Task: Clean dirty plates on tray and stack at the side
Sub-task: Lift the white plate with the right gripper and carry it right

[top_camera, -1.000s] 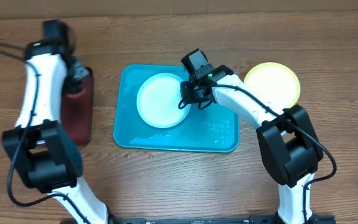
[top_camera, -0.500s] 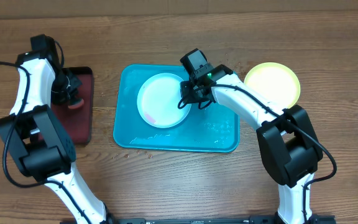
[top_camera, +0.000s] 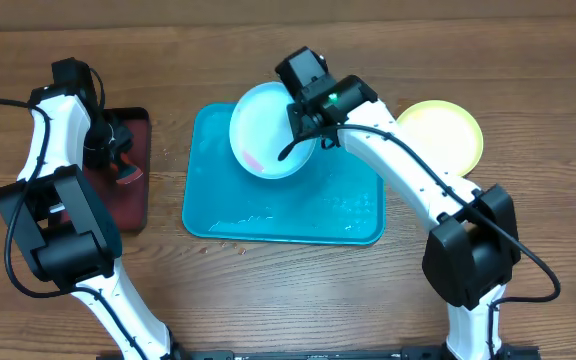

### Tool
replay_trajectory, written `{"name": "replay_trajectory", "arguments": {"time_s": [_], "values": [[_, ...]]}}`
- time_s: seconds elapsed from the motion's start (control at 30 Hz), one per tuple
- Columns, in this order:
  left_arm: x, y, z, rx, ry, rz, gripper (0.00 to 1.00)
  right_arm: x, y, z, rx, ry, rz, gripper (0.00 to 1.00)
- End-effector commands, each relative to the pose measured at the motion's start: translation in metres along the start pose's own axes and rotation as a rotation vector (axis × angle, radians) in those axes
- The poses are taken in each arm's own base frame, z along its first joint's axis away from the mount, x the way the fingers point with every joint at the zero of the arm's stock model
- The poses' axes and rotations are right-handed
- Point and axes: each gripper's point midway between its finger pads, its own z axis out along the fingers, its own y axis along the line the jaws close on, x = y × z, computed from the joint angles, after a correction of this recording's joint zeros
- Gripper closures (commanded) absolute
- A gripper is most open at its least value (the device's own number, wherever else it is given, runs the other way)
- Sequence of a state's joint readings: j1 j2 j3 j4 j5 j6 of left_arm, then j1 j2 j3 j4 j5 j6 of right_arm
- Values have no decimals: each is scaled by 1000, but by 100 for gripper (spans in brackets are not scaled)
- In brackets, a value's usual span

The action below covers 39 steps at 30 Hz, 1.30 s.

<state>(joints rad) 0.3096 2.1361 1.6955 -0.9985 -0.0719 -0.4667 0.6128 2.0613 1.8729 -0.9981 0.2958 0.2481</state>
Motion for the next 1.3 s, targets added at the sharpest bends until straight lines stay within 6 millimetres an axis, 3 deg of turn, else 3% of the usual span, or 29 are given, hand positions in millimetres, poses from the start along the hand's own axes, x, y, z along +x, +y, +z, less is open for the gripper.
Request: {"name": "replay_trajectory", "arguments": {"time_s": [0.0, 0.1, 0.27, 0.43, 0.7, 1.0, 1.27], "values": [[-5, -4, -4, 27, -8, -11, 41, -38, -14, -55, 181, -186, -61, 96], [-5, -4, -4, 26, -7, -11, 0, -47, -19, -79, 365, -265, -173, 96], [7, -4, -5, 34, 45, -8, 0, -54, -8, -114, 584, -337, -389, 96], [9, -8, -5, 56, 57, -8, 0, -61, 6, -136, 691, -381, -516, 96], [9, -7, -5, 54, 53, -8, 0, -69, 2, -163, 870, -391, -596, 96], [9, -7, -5, 54, 53, -8, 0, -65, 22, -143, 687, -415, -569, 96], [8, -7, -5, 54, 53, -8, 1, -54, 58, -103, 304, -379, -526, 96]]}}
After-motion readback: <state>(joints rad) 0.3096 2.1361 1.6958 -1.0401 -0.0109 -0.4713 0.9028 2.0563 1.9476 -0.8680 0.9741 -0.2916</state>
